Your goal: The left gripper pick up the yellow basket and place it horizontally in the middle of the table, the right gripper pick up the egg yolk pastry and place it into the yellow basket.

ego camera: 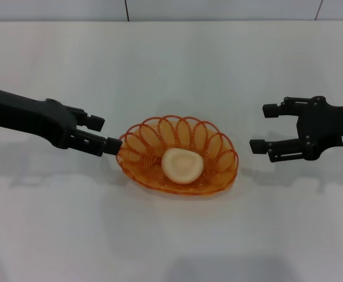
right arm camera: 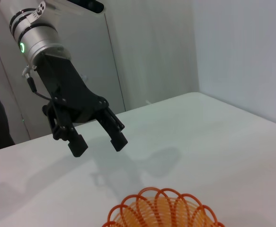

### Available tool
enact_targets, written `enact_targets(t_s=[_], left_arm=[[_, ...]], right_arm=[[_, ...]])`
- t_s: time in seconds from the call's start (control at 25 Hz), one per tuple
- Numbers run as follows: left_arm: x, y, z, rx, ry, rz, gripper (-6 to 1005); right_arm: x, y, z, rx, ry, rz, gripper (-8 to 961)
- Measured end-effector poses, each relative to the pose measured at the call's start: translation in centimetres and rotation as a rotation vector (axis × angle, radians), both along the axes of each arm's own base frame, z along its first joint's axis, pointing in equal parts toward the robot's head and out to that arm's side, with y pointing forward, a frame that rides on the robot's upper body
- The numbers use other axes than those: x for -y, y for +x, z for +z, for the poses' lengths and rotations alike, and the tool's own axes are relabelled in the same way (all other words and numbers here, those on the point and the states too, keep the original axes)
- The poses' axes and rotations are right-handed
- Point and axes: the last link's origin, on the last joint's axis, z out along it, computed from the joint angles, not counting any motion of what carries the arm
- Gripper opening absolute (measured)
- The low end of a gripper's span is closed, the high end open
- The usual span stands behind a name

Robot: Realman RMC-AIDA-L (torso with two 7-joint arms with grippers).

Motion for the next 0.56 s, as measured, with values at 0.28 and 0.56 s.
enact_targets(t_s=[0.28, 0.56], left_arm=[[0.3, 0.5, -0.9, 0.002, -0.043, -0.038, 861], [0.4, 0.7, -1.2, -0.006, -0.063, -0.045, 861]], right_arm=[[-0.2, -0.3, 0.0, 0.001, -0.001, 0.006, 859], [-0.2, -0.3, 0.0, 0.003, -0.001, 0.006, 859]])
